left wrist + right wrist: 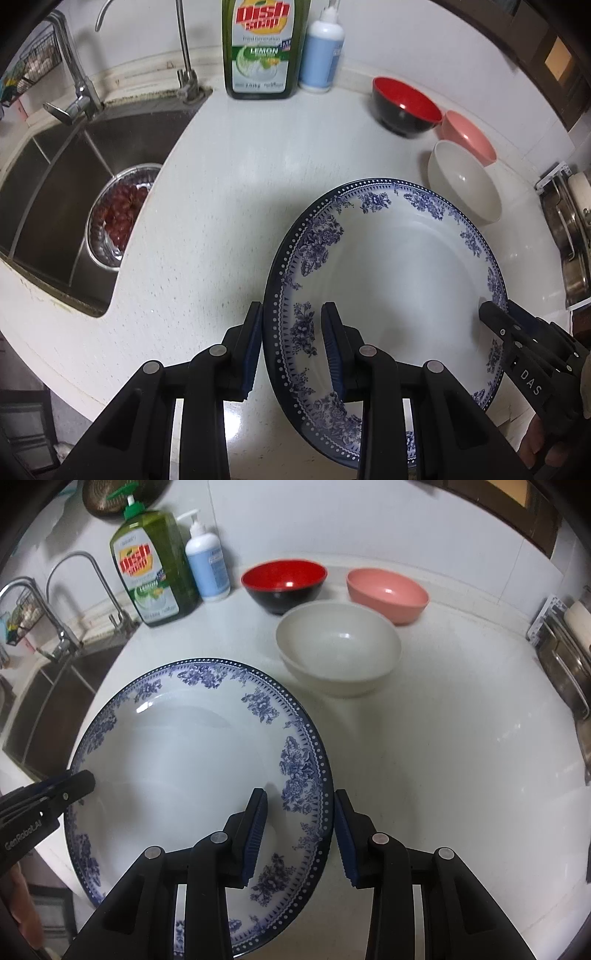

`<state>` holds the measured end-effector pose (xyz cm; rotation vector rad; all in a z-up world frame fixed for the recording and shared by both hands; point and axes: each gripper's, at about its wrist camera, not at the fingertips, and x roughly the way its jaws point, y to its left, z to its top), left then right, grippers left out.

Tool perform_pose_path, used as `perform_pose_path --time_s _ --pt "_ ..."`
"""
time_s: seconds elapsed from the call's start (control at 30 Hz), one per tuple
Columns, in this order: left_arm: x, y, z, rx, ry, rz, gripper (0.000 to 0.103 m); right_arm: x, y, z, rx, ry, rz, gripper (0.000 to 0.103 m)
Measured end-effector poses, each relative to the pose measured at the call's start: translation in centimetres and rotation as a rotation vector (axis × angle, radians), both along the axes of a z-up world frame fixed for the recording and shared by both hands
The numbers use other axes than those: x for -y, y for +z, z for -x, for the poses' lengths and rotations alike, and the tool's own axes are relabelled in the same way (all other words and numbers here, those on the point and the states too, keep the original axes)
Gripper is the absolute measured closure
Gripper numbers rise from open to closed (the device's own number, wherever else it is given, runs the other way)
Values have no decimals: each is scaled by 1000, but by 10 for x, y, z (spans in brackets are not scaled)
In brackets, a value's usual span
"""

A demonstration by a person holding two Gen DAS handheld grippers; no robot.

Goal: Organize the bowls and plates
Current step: 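Lower the smaller plate onto the stack and open both grippers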

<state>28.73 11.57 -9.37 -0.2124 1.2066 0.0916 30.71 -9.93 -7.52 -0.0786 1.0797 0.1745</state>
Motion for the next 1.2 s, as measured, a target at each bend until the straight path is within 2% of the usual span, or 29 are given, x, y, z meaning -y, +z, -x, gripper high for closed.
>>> perform_pose_path --time_s 0.6,0.93,1.03,1.07,1.2 --pt "0 -27 -9 -79 -27 1 71 -4 -30 -6 -118 -1 19 64" --pt "0 -31 -9 -86 -43 3 69 -8 -32 -8 -120 19 47 64" --pt "2 -30 -8 -83 -46 2 61 -7 -33 -8 -125 24 37 59" --pt "3 -29 -8 -77 -47 -2 55 -7 -33 -8 -127 26 31 56" --pt "7 -22 -8 -50 -68 -52 43 -7 -33 -9 -136 28 8 51"
